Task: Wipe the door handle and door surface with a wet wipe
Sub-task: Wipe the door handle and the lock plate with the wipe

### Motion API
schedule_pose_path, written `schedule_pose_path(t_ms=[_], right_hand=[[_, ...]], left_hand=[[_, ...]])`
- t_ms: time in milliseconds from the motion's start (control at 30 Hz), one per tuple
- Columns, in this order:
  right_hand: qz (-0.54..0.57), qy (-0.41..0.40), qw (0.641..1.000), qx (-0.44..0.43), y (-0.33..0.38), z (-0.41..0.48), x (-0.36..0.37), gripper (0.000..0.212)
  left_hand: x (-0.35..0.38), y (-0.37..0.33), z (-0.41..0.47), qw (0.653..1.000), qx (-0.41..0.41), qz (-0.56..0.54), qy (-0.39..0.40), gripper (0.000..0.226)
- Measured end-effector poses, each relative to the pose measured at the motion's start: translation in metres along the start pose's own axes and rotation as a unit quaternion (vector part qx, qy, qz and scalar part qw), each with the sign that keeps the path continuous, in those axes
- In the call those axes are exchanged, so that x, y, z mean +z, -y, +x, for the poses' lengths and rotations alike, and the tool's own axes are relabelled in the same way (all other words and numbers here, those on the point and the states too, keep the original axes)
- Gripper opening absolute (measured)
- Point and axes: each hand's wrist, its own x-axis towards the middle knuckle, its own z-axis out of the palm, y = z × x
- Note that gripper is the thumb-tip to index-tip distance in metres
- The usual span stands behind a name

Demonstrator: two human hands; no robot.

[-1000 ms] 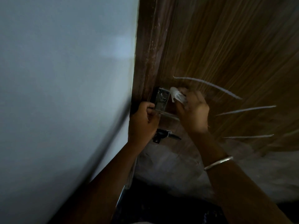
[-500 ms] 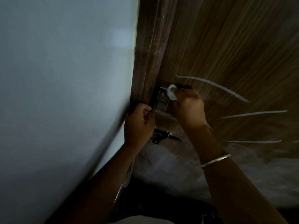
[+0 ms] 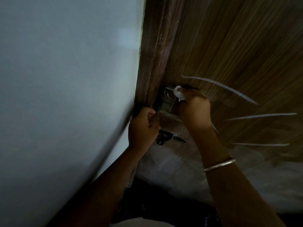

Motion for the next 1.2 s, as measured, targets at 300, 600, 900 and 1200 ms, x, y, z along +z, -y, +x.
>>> schedule_pose_path(t_ms=[300,600,900,1200], right_hand=[[0.108,-0.034,0.985,0.128,0.008,-0.015,0.006,0.029],[0.12,-0.064,0.984,0.119,0.014,-0.008,0.007,0.018],[0.123,-0.073,0.984,0.107,0.007,-0.004,0.0,0.017],[-0.149,0.18,0.927,-0.295,0.005,0.015,0.008,0.027]], left_hand=[[0.003,0.001,-0.003,1.0,0.02,-0.005,0.012,0.01],[0.0,0.002,-0.005,1.0,0.02,-0.009,0.016,0.01],[0.0,-0.001,-0.002,0.999,0.025,-0.025,0.014,0.008],[-0.003,0.002,-0.001,1.0,-0.005,-0.002,0.016,0.013]])
